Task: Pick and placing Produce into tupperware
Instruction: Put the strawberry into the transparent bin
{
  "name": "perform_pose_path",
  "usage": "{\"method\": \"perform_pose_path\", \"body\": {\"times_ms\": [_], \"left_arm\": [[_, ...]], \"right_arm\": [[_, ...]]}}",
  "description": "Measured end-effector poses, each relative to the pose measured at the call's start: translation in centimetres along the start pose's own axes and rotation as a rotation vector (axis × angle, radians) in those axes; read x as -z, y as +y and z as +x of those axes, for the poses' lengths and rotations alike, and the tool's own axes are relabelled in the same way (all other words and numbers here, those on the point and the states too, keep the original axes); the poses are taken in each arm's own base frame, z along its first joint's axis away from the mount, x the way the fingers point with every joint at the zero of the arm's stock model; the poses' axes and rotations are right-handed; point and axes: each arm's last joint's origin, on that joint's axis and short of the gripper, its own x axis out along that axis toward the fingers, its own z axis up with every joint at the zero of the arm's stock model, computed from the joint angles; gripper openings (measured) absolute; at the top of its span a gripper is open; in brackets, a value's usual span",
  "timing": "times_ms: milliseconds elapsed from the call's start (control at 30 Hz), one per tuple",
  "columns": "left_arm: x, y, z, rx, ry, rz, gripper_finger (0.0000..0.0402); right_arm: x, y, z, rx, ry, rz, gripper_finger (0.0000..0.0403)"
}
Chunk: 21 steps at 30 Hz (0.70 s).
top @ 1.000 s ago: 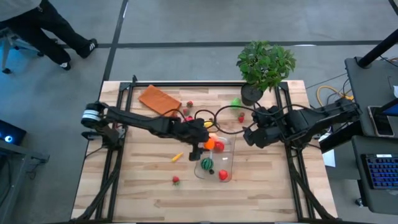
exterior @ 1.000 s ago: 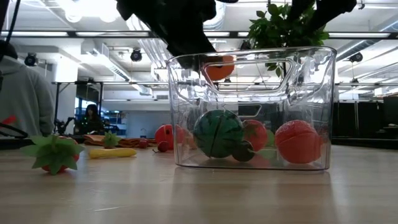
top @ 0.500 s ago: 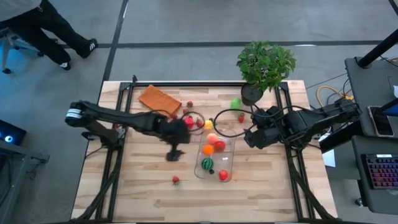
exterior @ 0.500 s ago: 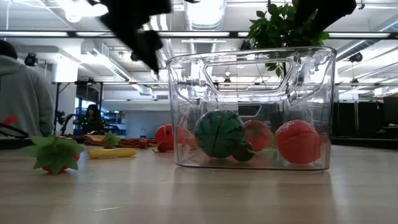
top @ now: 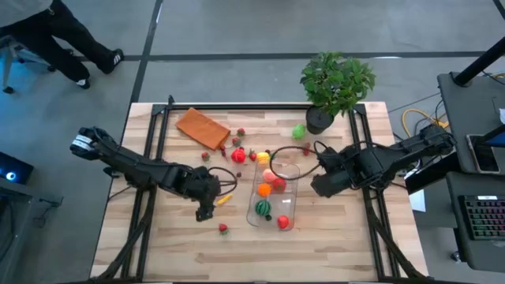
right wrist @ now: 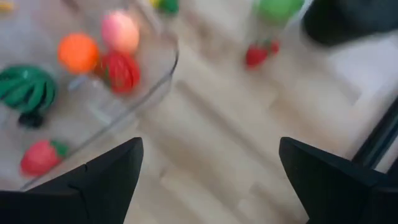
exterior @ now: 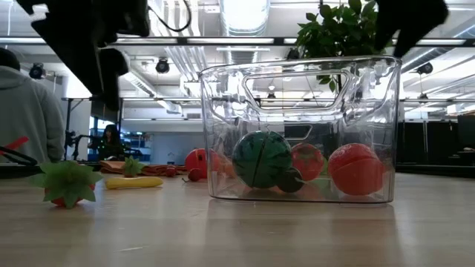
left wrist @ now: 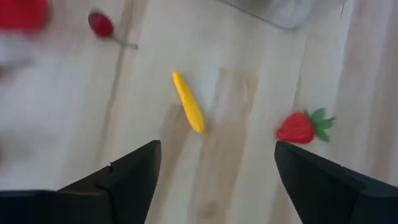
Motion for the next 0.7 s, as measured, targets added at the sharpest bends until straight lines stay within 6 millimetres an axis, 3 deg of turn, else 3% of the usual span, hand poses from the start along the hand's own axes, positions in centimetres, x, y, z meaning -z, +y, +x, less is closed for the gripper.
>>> {"method": "perform_pose_path", "body": {"times_ms": [133, 267, 467, 633, 700], "left_arm": [[0.3, -0.1, -0.6, 0.011, -0.013, -0.119, 0.0282], [0.6, 0.2, -1.0, -0.002, -0.04, -0.198, 0.0275], [1.5, 1.9, -1.3, -0.181, -0.136, -0.271, 0.0274], [2.6, 4.0, -1.0, -0.251, -0.157, -0.319, 0.0274], [3.2, 4.9, -1.0, -0.266, -0.156, -0.339, 0.0273]], "right_arm": [[1.6, 0.6, 1.6, -0.031, 0.124, 0.105, 0.0368], [3.7, 0.7, 3.0, -0.054, 0.127, 0.333, 0.0368], [6.0, -1.8, 6.1, 0.04, -0.149, 0.88, 0.0368], [5.5, -2.9, 10.0, 0.078, -0.047, 0.94, 0.0368], [4.8, -2.7, 11.2, 0.019, -0.034, 0.958, 0.0368]]}}
